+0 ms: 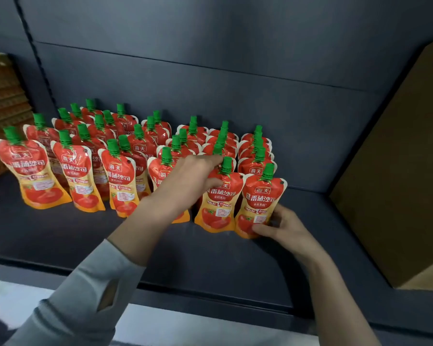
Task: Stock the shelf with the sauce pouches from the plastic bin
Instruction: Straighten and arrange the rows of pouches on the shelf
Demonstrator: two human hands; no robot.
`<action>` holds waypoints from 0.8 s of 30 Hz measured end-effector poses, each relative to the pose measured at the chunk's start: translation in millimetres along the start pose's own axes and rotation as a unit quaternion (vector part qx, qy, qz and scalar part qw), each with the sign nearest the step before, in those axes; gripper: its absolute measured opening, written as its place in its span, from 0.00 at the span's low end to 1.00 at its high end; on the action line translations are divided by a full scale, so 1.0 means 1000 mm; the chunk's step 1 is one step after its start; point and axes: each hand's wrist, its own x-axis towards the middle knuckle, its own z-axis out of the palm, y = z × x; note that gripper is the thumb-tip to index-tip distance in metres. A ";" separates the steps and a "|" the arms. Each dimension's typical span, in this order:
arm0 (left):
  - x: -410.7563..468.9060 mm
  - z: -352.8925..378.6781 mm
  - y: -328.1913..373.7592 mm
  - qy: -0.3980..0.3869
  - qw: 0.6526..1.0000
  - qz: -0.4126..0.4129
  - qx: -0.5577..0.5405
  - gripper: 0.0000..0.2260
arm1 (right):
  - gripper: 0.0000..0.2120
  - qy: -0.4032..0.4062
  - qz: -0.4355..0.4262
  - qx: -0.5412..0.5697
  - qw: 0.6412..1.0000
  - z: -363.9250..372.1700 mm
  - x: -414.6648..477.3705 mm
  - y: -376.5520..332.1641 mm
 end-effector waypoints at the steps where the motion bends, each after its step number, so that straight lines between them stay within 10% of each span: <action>1: 0.002 -0.002 0.000 -0.010 1.000 -0.003 0.007 0.20 | 0.19 0.022 -0.001 0.002 1.000 0.003 0.002 0.001; 9: 0.012 -0.021 -0.007 -0.074 0.997 -0.015 0.030 0.12 | 0.17 0.052 -0.021 -0.017 0.998 0.027 0.016 0.003; 14: 0.009 -0.017 -0.007 -0.027 0.999 0.002 0.034 0.29 | 0.17 0.070 -0.019 -0.024 0.997 0.030 0.016 0.004; 18: -0.018 -0.009 -0.003 0.130 0.991 0.029 -0.004 0.28 | 0.24 0.087 -0.028 -0.029 0.995 0.034 0.010 0.001; 24: -0.104 0.041 -0.013 0.355 0.900 -0.170 -0.187 0.19 | 0.11 0.384 -0.138 -0.109 0.906 0.066 -0.027 -0.006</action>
